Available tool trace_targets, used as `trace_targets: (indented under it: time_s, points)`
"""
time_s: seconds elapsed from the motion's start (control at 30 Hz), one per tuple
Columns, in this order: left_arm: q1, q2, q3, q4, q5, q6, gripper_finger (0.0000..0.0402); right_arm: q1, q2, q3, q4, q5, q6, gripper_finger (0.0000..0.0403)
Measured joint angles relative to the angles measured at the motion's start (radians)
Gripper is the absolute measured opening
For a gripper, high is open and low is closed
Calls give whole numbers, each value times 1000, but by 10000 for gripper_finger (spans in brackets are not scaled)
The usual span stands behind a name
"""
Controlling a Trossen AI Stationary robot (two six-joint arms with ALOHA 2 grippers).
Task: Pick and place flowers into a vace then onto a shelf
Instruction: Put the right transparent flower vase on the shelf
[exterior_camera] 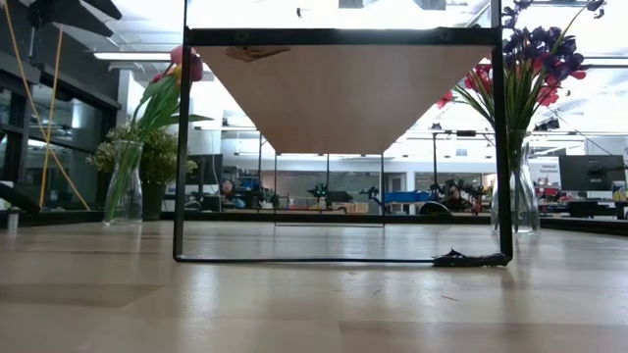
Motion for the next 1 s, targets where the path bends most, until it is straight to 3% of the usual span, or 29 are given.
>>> trace_targets:
  time_s: [0.2,0.4,0.7,1.0]
  points:
    - [0,0,0,0,21,-19,248,-70,-191,-311,-1,-225,134,243]
    - [0,0,0,0,21,-41,248,-122,-359,-557,-2,-533,259,243]
    - [0,0,0,0,21,-52,248,-181,-530,-764,-2,-928,426,243]
    - [0,0,0,0,21,-67,248,-217,-598,-988,1,-1162,514,243]
